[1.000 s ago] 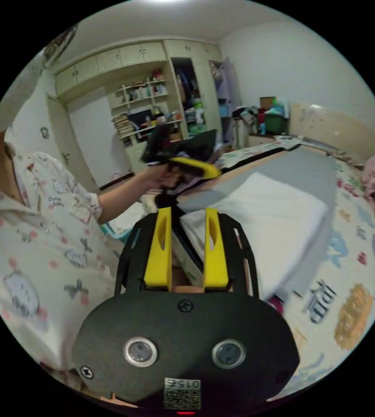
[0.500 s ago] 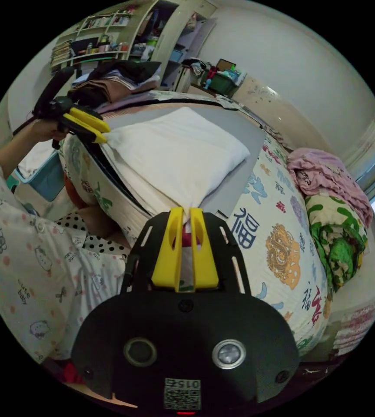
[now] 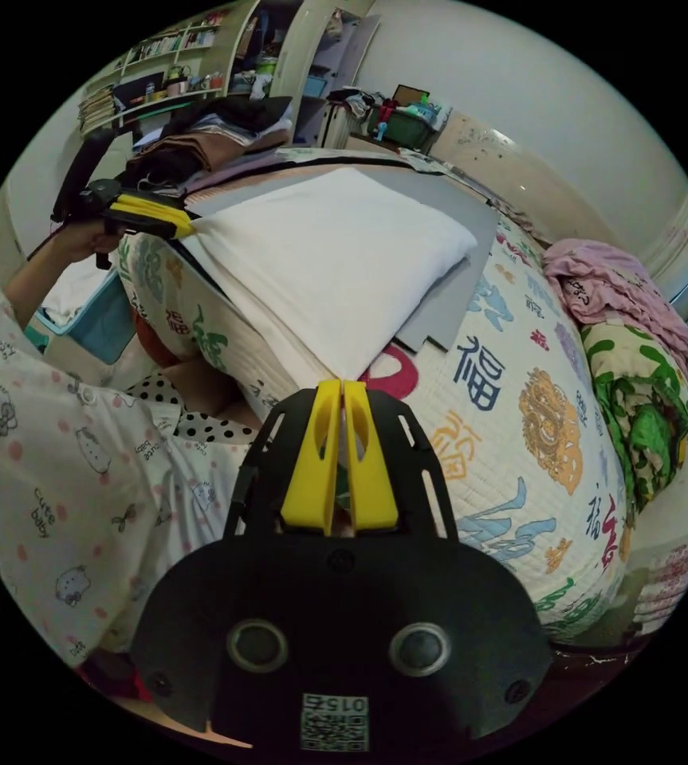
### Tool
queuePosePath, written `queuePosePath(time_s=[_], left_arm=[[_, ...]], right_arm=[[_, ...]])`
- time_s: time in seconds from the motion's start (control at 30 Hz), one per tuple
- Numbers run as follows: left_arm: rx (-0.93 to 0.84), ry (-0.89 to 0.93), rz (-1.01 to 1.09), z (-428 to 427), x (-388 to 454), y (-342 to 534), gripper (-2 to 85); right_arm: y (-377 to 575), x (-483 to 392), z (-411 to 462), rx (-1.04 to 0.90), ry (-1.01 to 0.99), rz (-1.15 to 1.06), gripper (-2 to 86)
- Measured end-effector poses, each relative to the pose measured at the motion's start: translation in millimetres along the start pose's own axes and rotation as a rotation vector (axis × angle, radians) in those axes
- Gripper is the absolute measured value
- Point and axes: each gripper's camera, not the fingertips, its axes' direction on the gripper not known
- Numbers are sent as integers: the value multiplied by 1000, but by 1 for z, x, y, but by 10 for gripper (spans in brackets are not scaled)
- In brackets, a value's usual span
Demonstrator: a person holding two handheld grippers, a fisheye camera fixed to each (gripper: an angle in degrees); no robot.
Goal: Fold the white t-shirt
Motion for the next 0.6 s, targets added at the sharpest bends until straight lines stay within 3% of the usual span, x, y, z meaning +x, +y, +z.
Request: queuePosePath(time_s=[0.2,0.47,0.6], left_arm=[[-2,65,-48,10,-28,-15,2],[-67,210,67,29,-36,-46,5],[-98,287,56,39,-59,-48,13]], right_arm=[[-38,55,-12,-2,-49,0,-10],[-74,161,-51,-83,-112,2,-10],[-97,234,-71,-122,-339,20,-8]])
